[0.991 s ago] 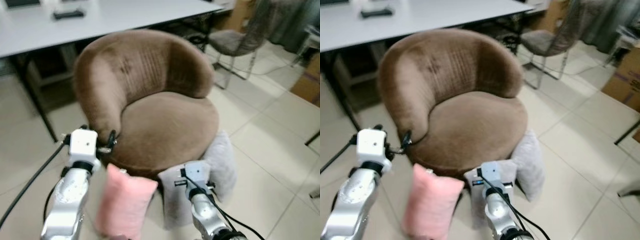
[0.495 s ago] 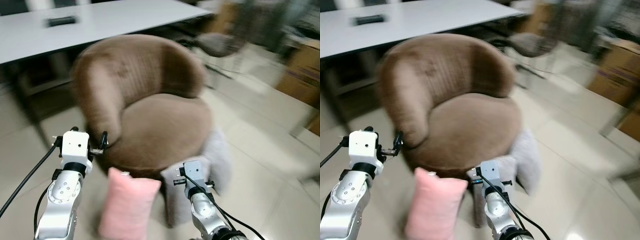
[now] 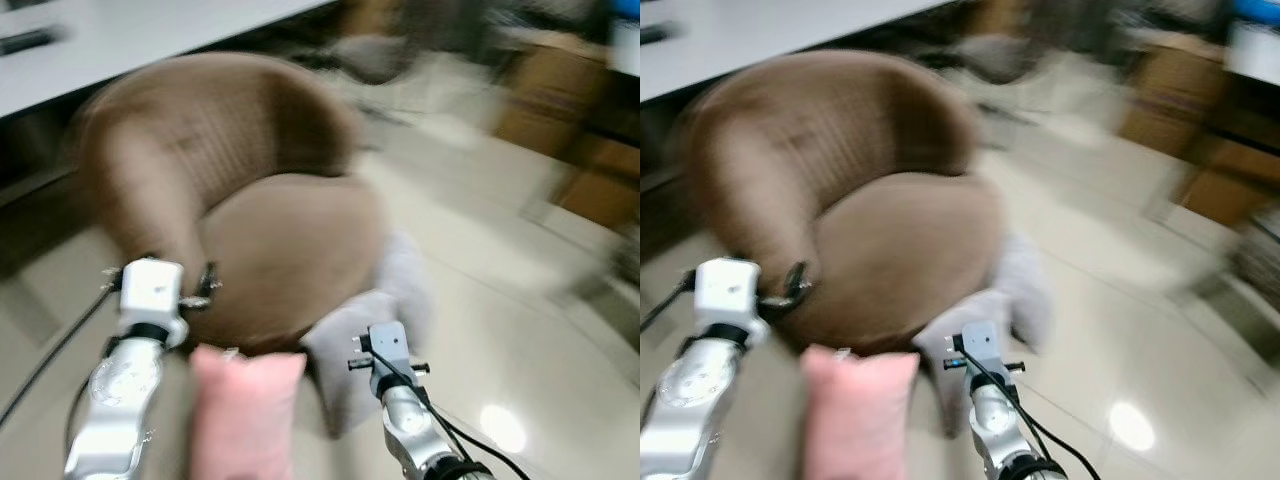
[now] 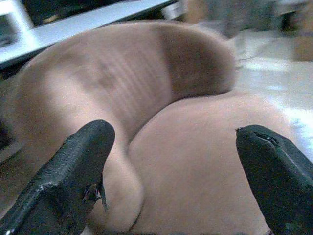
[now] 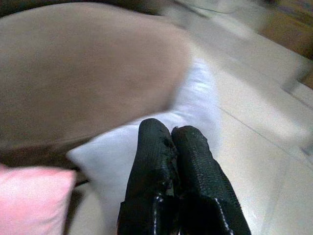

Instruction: Move the pillow to the sofa from floor

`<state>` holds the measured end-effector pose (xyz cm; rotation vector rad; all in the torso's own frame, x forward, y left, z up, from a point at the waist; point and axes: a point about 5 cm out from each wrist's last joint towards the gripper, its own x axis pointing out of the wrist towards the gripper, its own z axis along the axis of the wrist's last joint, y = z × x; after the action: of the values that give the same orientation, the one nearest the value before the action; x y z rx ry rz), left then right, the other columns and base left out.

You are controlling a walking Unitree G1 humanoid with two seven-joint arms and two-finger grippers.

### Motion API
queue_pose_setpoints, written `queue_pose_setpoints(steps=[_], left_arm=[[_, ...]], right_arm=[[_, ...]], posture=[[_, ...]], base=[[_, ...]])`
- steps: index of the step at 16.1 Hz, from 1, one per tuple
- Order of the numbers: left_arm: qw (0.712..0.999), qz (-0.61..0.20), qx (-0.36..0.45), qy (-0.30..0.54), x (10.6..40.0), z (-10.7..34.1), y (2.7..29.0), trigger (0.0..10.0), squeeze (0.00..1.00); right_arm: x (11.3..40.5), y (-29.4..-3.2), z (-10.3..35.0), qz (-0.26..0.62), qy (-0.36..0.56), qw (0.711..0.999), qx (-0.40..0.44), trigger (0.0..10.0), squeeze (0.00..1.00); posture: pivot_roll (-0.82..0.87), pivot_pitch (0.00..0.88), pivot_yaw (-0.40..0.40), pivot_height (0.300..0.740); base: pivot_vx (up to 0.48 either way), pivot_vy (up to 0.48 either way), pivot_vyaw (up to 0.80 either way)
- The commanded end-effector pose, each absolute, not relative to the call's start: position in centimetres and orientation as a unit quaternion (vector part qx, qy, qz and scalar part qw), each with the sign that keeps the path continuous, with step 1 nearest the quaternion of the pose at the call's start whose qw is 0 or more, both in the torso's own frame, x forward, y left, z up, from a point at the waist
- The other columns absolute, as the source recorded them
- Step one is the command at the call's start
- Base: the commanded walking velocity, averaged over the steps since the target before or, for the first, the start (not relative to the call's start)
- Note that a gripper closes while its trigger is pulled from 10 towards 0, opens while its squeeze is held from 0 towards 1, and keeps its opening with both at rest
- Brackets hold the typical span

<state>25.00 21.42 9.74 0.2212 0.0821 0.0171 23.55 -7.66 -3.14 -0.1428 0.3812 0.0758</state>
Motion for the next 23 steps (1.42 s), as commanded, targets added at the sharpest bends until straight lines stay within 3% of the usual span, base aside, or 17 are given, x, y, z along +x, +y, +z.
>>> queue_pose_setpoints(steps=[1, 6, 9, 11, 12, 13, 18, 23], left_arm=[[0.994, -0.011, 0.107, 0.035, 25.3, 10.0, 20.3, 10.0, 0.0], [0.993, -0.014, 0.111, 0.037, 25.1, 9.8, 20.3, 10.0, 0.0], [0.992, -0.015, 0.119, 0.042, 24.6, 9.5, 20.6, 10.0, 0.0], [0.992, -0.003, 0.12, 0.046, 24.2, 9.4, 21.7, 10.0, 0.0], [0.993, 0.007, 0.112, 0.047, 24.1, 9.5, 22.2, 10.0, 0.0], [0.993, 0.011, 0.108, 0.047, 24.0, 9.6, 22.4, 10.0, 0.0], [0.994, 0.001, 0.107, 0.037, 24.9, 9.7, 21.7, 10.0, 0.0], [0.994, -0.036, 0.103, 0.018, 24.4, 10.5, 19.9, 10.0, 0.0]], right_arm=[[21.5, -5.4, -4.0, 0.05, 0.217, 0.974, -0.042, 10.0, 0.0], [21.5, -5.4, -3.9, 0.047, 0.21, 0.976, -0.043, 10.0, 0.0], [21.8, -5.5, -2.9, 0.037, 0.147, 0.987, -0.057, 10.0, 0.0], [22.9, -6.4, -1.0, 0.051, 0.049, 0.995, -0.068, 10.0, 0.0], [27.9, -15.0, 7.1, 0.003, -0.073, 0.996, -0.056, 10.0, 0.0], [28.2, -17.9, 11.7, 0.014, -0.121, 0.991, -0.054, 10.0, 0.0], [30.9, -19.4, 11.7, -0.021, -0.049, 0.999, -0.011, 10.0, 0.0], [28.9, -17.5, 12.8, 0.037, -0.017, 0.999, -0.004, 10.0, 0.0]], posture=[[0.05, 0.0, -0.008, 0.74], [0.05, 0.0, -0.009, 0.74], [0.05, 0.0, -0.009, 0.74], [0.05, 0.0, -0.01, 0.74], [0.05, 0.0, -0.01, 0.74], [0.05, 0.0, -0.008, 0.74], [0.06, 0.0, -0.011, 0.74], [0.06, 0.0, -0.01, 0.74]], base=[[0.0, 0.326, -0.8], [0.0, 0.365, -0.19], [0.0, 0.366, 0.0], [0.0, 0.368, 0.0], [0.0, 0.368, 0.0], [0.0, 0.364, 0.0], [0.0, 0.358, 0.0], [0.0, 0.135, 0.0]])
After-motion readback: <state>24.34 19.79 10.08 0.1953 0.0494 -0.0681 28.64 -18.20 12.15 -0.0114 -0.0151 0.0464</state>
